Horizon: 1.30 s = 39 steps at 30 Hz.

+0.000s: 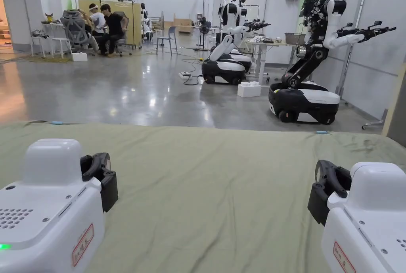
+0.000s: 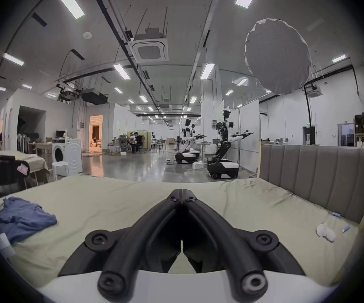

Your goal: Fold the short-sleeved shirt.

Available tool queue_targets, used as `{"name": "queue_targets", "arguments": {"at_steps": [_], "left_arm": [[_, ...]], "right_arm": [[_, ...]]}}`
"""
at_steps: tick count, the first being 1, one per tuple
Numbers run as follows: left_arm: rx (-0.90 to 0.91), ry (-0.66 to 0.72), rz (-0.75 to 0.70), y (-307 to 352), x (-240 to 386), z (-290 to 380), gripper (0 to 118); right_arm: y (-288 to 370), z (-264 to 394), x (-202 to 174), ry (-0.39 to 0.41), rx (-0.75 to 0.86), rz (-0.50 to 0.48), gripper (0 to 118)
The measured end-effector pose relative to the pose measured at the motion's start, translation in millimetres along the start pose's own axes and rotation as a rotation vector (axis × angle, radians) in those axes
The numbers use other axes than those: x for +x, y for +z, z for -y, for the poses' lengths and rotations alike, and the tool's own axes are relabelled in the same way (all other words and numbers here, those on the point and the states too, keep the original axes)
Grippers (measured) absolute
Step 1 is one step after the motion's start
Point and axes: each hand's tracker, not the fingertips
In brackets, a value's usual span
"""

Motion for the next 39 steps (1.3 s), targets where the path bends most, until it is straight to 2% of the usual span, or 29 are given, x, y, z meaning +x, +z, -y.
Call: {"name": "queue_targets", "arguments": {"at_steps": [1,6,8,11,15,17,21,23,26,29,32,34,37,38,39], "left_arm": [[0.011,0.010,0.005,0.6,-4.0,-1.1,0],[0.022,-0.069,-0.066,3.4,-6.6,-5.5,0],[0.015,-0.048,-0.041,5.8,-8.9,-5.6,0],[0.012,-0.018,-0.057,17.6,-30.0,-12.2,0],[0.012,0.010,-0.239,69.3,-81.9,-13.2,0],[0.006,0.033,-0.378,109.4,-114.6,-8.7,0],[-0.001,0.069,-0.712,198.1,-174.9,3.6,0],[-0.044,0.084,-0.816,229.1,-194.4,11.1,0],[-0.112,0.126,-0.859,256.8,-222.5,26.4,0],[-0.155,0.238,-0.807,253.7,-252.8,41.0,0],[-0.204,0.317,-0.704,223.6,-283.4,55.7,0],[-0.236,0.324,-0.635,191.4,-302.2,65.3,0],[-0.285,0.322,-0.549,130.8,-328.9,79.7,0],[-0.303,0.334,-0.509,112.5,-336.0,83.0,12],[-0.305,0.367,-0.493,94.8,-343.2,86.5,37]], "right_arm": [[-1.9,-1.1,1.5,0.021,-0.038,-0.030,2],[-4.9,1.4,-1.4,0.023,-0.019,-0.034,2],[-1.3,-1.3,-5.0,-0.004,-0.014,-0.083,2],[-5.8,-7.0,-26.6,-0.051,-0.008,-0.206,2],[-18.4,-16.9,-99.3,-0.039,0.009,-0.477,2],[-22.7,-18.7,-145.1,-0.038,0.009,-0.625,2],[-22.2,-17.1,-249.6,-0.095,-0.056,-0.957,2],[-19.5,-14.5,-291.9,-0.126,-0.098,-1.071,2],[-8.9,-6.7,-344.6,-0.113,-0.132,-1.193,2],[-6.8,0.2,-373.0,-0.066,-0.156,-1.238,2],[-16.5,6.2,-375.0,-0.056,-0.187,-1.230,2],[-30.1,12.2,-366.5,-0.067,-0.226,-1.191,2],[-52.1,21.8,-340.7,-0.054,-0.265,-1.071,2],[-57.4,24.7,-332.9,-0.038,-0.265,-1.030,2],[-62.8,27.6,-325.3,-0.019,-0.272,-0.991,2]]}}
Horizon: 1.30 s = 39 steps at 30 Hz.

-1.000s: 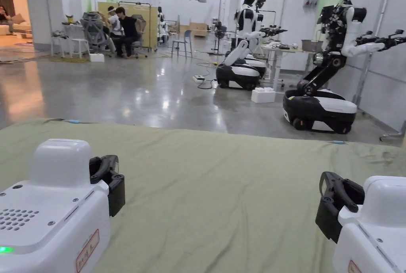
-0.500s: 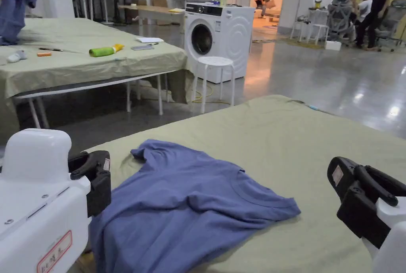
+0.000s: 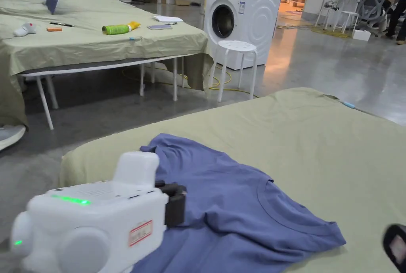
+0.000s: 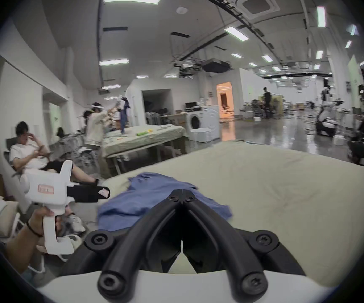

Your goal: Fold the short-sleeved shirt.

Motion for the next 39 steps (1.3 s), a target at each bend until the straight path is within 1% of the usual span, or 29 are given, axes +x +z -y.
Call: {"name": "queue_targets", "arguments": {"at_steps": [1,2,3,4,7,8,10,13,15,16,17,18,19,20,21,22,24,26,27,29,30,33,34,35,37,39], "left_arm": [[-0.022,0.031,0.021,-24.0,1.0,-1.5,75],[-0.052,0.059,0.051,-42.4,3.5,-2.6,99],[-0.085,0.063,0.076,-63.4,6.8,-2.2,107],[-0.106,0.069,0.112,-82.6,10.8,-0.8,108],[-0.192,0.020,0.032,-126.8,23.1,10.1,108],[-0.206,-0.018,-0.011,-138.4,26.4,13.7,108],[-0.273,-0.131,-0.098,-162.2,33.6,23.4,108],[-0.419,-0.141,-0.129,-188.9,37.0,32.3,109],[-0.371,-0.162,-0.152,-186.4,46.2,29.9,109],[-0.357,-0.165,-0.153,-183.6,47.5,30.9,104],[-0.327,-0.142,-0.151,-179.0,45.8,31.5,96],[-0.290,-0.096,-0.152,-173.3,44.9,30.2,83],[-0.260,-0.036,-0.147,-165.4,43.3,28.7,50],[-0.235,0.019,-0.149,-158.8,41.6,27.8,13],[-0.216,0.046,-0.133,-154.1,40.8,28.3,9],[-0.220,0.047,-0.108,-151.6,42.0,29.6,9],[-0.246,-0.001,-0.113,-155.1,46.2,34.2,9],[-0.254,0.015,-0.112,-158.0,46.6,34.3,9],[-0.235,0.051,-0.078,-155.4,47.3,33.2,9],[-0.223,0.168,0.038,-150.8,45.2,28.5,9],[-0.215,0.197,0.061,-148.2,45.8,27.2,9],[-0.200,0.152,0.064,-140.5,58.4,21.8,9],[-0.179,0.136,0.089,-136.2,64.5,19.5,9],[-0.173,0.120,0.121,-130.2,73.4,15.6,9],[-0.149,0.143,0.207,-113.8,100.8,5.1,9],[-0.127,0.104,0.292,-101.5,128.9,-2.5,9]], "right_arm": [[1.8,2.5,9.9,0.002,-0.017,0.044,2],[3.1,4.7,17.6,-0.003,-0.027,0.080,2],[4.7,7.1,27.0,-0.015,-0.040,0.118,2],[7.6,9.7,35.5,-0.034,-0.051,0.147,2],[13.9,15.4,55.1,-0.089,-0.051,0.191,2],[15.7,16.5,59.2,-0.101,-0.054,0.200,2],[20.5,19.2,66.0,-0.114,-0.060,0.206,2],[25.0,22.9,67.6,-0.115,-0.071,0.218,2],[27.7,25.8,68.1,-0.118,-0.082,0.217,2],[27.9,27.9,67.4,-0.123,-0.091,0.215,2],[29.9,30.1,67.7,-0.126,-0.106,0.207,2],[32.2,32.0,67.9,-0.129,-0.117,0.198,2],[34.5,34.4,67.8,-0.129,-0.127,0.195,2],[36.4,36.2,67.6,-0.130,-0.136,0.196,2],[39.1,37.7,68.4,-0.131,-0.145,0.197,2],[43.0,39.5,69.9,-0.133,-0.152,0.198,2],[49.6,42.6,73.3,-0.149,-0.161,0.211,2],[62.3,45.6,79.2,-0.171,-0.163,0.232,2],[68.7,46.8,81.8,-0.178,-0.162,0.246,2],[86.4,49.8,91.2,-0.191,-0.166,0.281,2],[94.4,50.5,94.8,-0.196,-0.168,0.299,2],[129.0,53.7,108.5,-0.214,-0.156,0.391,2],[140.0,54.0,111.8,-0.219,-0.147,0.419,2],[153.9,54.5,115.5,-0.225,-0.133,0.454,2],[183.0,56.0,122.7,-0.251,-0.106,0.518,2],[208.6,58.1,128.0,-0.285,-0.073,0.570,2]]}}
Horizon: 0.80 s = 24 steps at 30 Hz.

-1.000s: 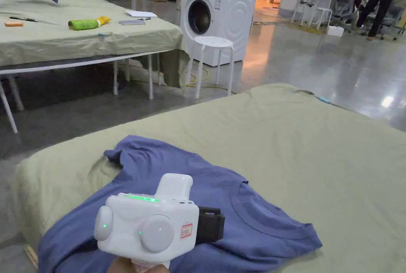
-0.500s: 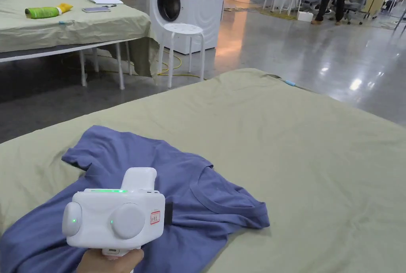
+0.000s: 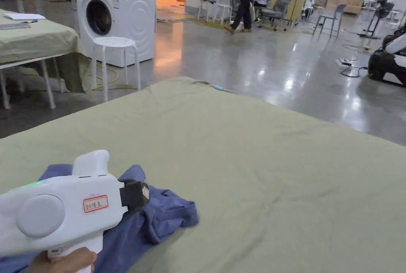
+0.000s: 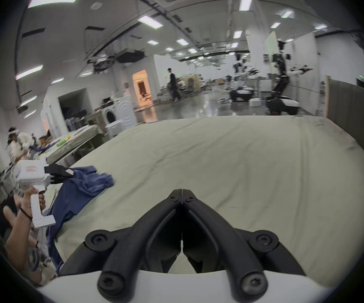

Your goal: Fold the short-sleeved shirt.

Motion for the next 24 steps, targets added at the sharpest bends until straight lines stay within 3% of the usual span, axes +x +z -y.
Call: {"name": "queue_targets", "arguments": {"at_steps": [3,7,12,16,18,24], "left_arm": [[-0.008,-0.107,0.131,2.3,65.0,0.5,9],[-0.049,-0.164,0.441,0.2,171.6,21.5,9],[-0.171,-0.301,0.809,14.1,310.6,80.4,9],[-0.308,-0.341,1.022,31.4,380.3,143.4,8],[-0.366,-0.467,1.016,34.3,405.3,189.0,8],[-0.673,-0.813,0.753,-18.6,415.4,339.4,8]], "right_arm": [[31.5,2.6,25.2,-0.058,0.043,0.056,2],[80.2,9.3,55.9,-0.096,0.092,0.135,2],[143.3,17.6,90.4,-0.129,0.163,0.260,2],[183.7,26.1,113.9,-0.189,0.211,0.335,2],[198.2,33.5,124.6,-0.209,0.220,0.365,2],[210.6,58.6,140.6,-0.260,0.153,0.429,2]]}}
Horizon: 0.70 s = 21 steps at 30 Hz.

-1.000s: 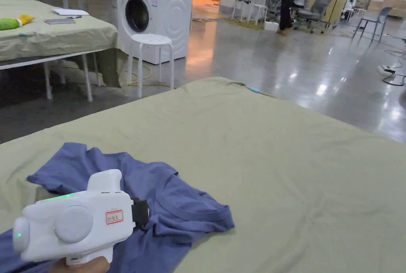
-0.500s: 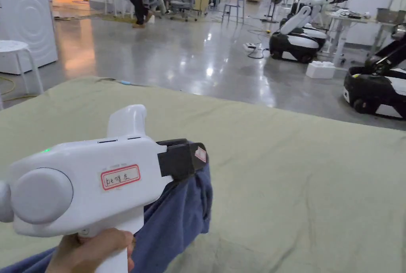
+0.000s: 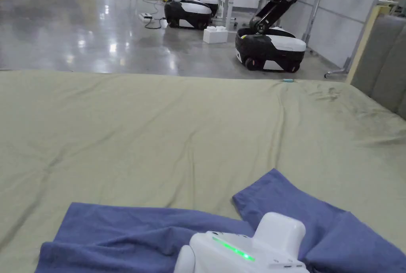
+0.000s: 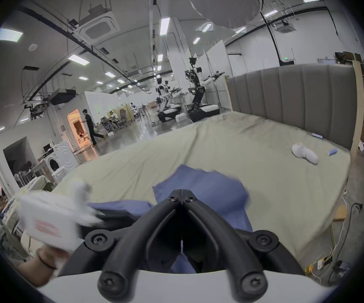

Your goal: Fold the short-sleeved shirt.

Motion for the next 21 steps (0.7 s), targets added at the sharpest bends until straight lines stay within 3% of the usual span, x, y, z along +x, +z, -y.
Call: {"name": "queue_targets", "arguments": {"at_steps": [3,6,9,11,12,13,14,15,17,18,19,20,21], "left_arm": [[-0.137,-0.045,-0.158,-47.1,-4.5,28.0,8],[-0.073,0.023,-0.077,-33.5,-15.4,25.1,9],[-0.018,0.107,0.017,-3.3,-27.0,17.8,31],[0.071,0.187,0.051,35.1,-34.9,19.8,36],[0.125,0.238,0.078,60.7,-38.5,24.8,50],[0.161,0.274,0.090,82.8,-44.2,29.5,81],[0.214,0.320,0.099,111.4,-51.9,39.2,92],[0.274,0.364,0.084,137.7,-58.5,52.5,92],[0.338,0.414,-0.012,180.9,-73.7,77.3,87],[0.355,0.434,-0.116,201.9,-80.8,90.8,69],[0.362,0.464,-0.235,218.5,-86.9,102.1,12],[0.377,0.498,-0.369,226.3,-90.4,111.5,0],[0.363,0.517,-0.469,234.8,-98.1,122.5,0]], "right_arm": [[-1.4,8.6,2.4,-0.004,-0.033,0.005,2],[-6.7,10.4,-3.1,0.008,-0.059,0.001,2],[-17.6,11.8,-10.0,0.005,-0.082,-0.037,2],[-22.9,12.6,-21.2,0.008,-0.081,-0.078,2],[-26.0,12.4,-28.4,0.018,-0.080,-0.110,2],[-28.6,12.4,-34.4,0.026,-0.081,-0.134,2],[-32.4,12.9,-42.1,0.037,-0.085,-0.167,2],[-36.8,13.6,-49.8,0.048,-0.094,-0.195,2],[-46.5,15.7,-63.0,0.060,-0.104,-0.225,2],[-51.7,17.4,-70.8,0.063,-0.112,-0.244,2],[-56.1,19.2,-77.6,0.061,-0.120,-0.262,2],[-60.5,21.2,-83.2,0.057,-0.132,-0.285,2],[-65.3,23.8,-88.4,0.052,-0.143,-0.306,2]]}}
